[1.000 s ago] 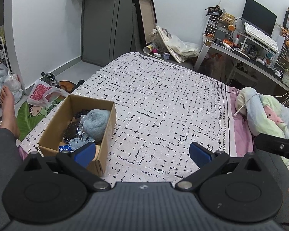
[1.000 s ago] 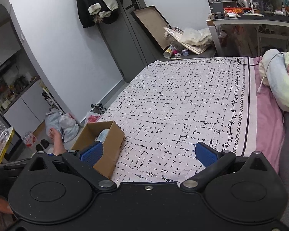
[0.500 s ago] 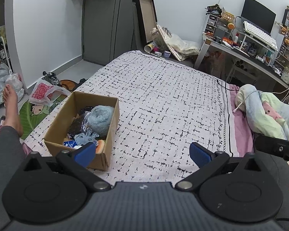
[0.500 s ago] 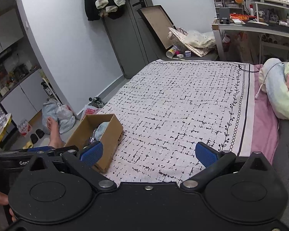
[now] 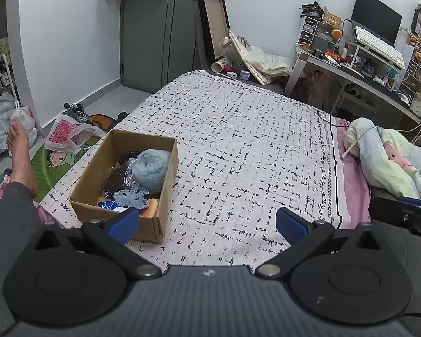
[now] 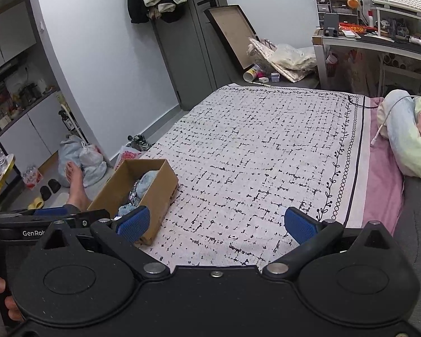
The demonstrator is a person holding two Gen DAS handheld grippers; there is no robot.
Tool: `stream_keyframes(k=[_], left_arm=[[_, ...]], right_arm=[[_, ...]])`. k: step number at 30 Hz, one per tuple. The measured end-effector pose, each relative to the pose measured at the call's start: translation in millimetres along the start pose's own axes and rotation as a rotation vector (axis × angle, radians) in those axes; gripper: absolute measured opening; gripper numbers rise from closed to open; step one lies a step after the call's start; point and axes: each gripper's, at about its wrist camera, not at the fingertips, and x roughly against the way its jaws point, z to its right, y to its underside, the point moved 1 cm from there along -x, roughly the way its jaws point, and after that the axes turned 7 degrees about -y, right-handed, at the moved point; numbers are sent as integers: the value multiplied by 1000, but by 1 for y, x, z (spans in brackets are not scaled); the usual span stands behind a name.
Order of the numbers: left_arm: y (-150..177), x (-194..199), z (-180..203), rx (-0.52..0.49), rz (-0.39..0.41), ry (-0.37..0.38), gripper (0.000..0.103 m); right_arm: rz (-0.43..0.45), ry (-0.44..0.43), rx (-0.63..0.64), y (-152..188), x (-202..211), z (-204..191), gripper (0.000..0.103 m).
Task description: Organize soft objects
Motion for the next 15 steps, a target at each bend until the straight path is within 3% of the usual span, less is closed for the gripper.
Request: stream_keyframes(k=[15], left_arm=[[1,-3,4,-16,-10,6,103]], right_arm=[[-11,21,-2,3,-1,1,103]])
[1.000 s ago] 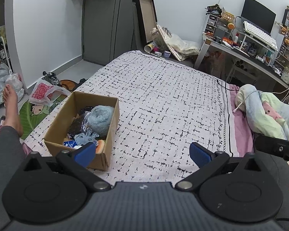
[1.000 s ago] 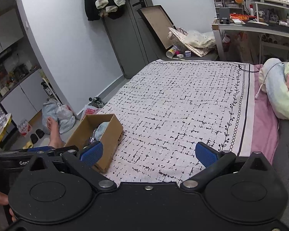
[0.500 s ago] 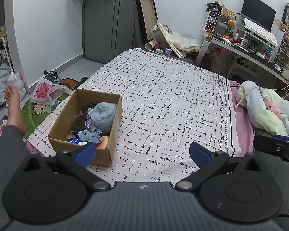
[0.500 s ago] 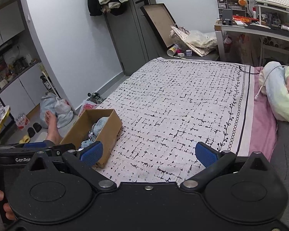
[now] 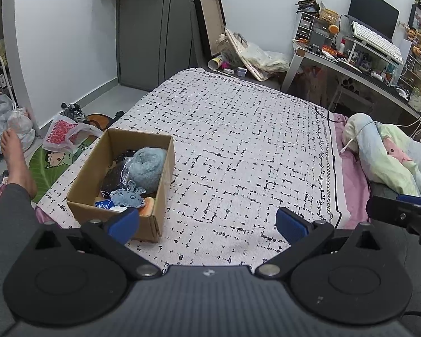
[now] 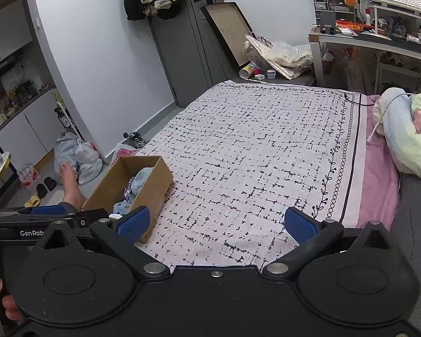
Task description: Organize soft objects
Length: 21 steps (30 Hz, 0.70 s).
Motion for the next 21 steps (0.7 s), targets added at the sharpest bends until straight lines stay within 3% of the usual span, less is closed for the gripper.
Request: stream_keyframes(k=[21], left_arm=[[4,-8,7,-14,-21,-1,103]], right_arm=[[0,20,-29,3,1,9,103]])
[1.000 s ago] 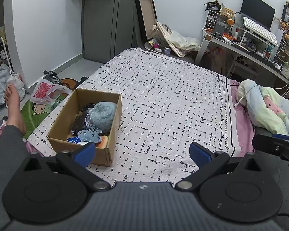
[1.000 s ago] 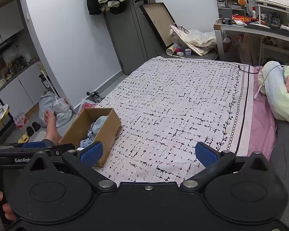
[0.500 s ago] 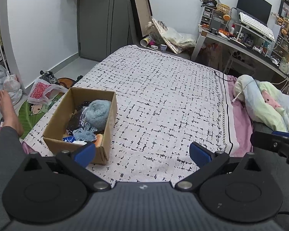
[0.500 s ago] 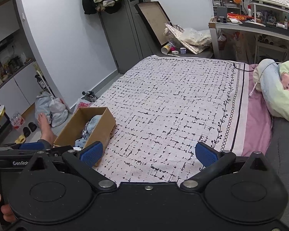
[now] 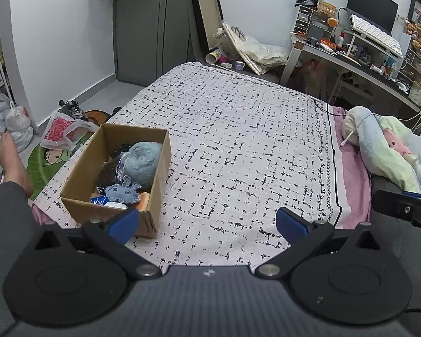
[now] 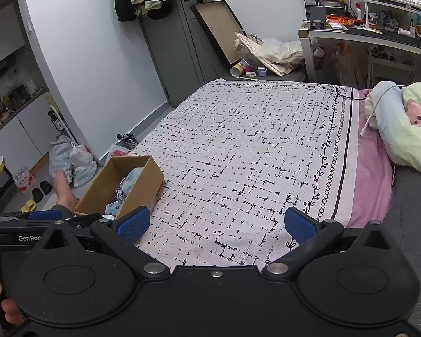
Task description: Organize soft objects
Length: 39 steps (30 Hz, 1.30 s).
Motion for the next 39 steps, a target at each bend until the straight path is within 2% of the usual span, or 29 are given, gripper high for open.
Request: stream_keyframes(k=[39], left_arm=[[4,-2,1,-10,3,-15,103]], right_arm=[[-21,3,-4,3,-6,5,103]])
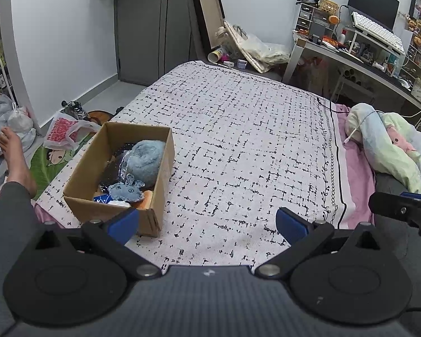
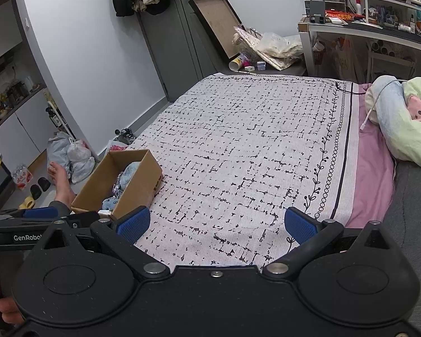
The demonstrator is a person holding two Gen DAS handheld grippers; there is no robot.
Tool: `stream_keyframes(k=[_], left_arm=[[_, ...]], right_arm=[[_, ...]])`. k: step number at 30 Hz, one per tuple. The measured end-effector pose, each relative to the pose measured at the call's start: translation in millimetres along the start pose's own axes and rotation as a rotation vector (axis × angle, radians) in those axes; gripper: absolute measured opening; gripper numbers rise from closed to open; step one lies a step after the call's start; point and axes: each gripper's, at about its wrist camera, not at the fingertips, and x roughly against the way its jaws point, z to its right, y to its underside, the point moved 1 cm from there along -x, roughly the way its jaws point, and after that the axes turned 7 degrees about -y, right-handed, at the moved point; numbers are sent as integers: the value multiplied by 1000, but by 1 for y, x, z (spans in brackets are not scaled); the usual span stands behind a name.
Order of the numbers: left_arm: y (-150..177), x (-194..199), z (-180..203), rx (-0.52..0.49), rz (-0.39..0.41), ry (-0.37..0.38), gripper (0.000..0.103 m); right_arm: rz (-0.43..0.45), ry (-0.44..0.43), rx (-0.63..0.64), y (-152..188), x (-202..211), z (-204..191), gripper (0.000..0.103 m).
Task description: Organize soft objects
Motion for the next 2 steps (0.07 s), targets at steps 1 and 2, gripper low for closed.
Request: stream_keyframes(k=[1,2], left_arm=[[0,0,0,0,1,2,103],[0,-1,1,-2,2,5,103]], right_arm=[[0,0,-1,0,0,0,103],[-1,0,-3,0,-1,1,103]])
